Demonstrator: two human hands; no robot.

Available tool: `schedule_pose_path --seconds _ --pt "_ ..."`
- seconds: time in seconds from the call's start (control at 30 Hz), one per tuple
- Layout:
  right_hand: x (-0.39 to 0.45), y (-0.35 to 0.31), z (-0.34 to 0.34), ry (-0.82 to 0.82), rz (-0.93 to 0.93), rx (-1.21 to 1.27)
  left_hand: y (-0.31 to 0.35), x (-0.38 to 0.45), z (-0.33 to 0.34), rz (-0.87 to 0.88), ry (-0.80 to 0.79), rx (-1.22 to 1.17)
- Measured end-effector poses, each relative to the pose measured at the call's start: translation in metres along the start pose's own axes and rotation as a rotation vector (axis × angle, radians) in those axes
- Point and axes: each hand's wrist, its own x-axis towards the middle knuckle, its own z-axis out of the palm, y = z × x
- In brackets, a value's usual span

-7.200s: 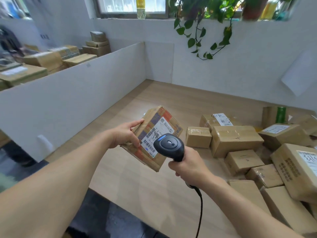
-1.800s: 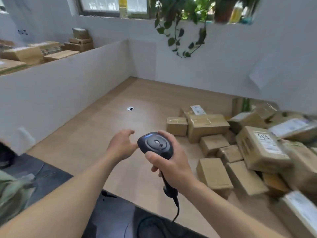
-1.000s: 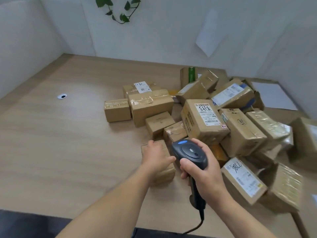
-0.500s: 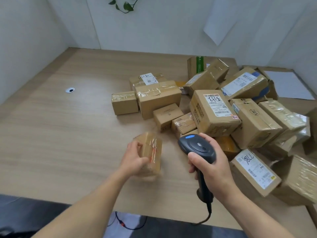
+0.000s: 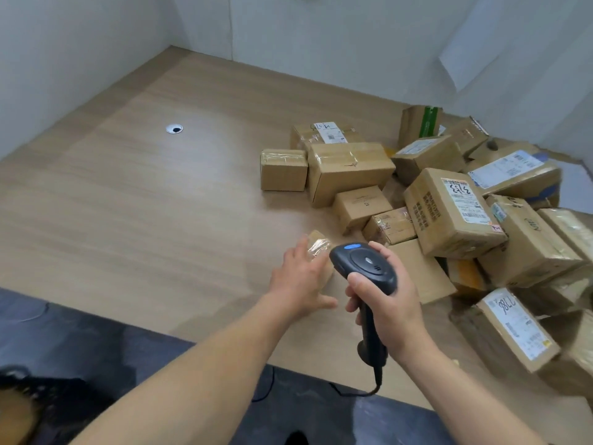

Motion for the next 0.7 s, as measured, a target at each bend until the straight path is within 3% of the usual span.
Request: schedule_pose_path --seconds 0.1,0.27,0.4,0.57,0.7 --pt "-0.004 0.001 0.005 0.064 0.011 0.026 0.011 0.004 0.012 -0.038 -0.068 0.110" --pt "-0.012 0.000 0.010 0.105 0.023 0.026 -0.014 0.012 -0.023 -0.273 -0.156 -0.023" --pt "-0.011 -0.010 0.029 0.103 0.009 0.046 -0.066 0.011 -0.058 -0.295 -0.277 -0.102" --pt "-0.009 -0.028 0.064 0.005 -0.011 0.025 -0.126 -0.026 -0.096 -0.381 -0.147 -0.647" --pt "-0.006 -0.041 0.102 -0.053 -0.055 -0.025 -0.165 -0.047 -0.140 -0.394 -0.017 -0.948"
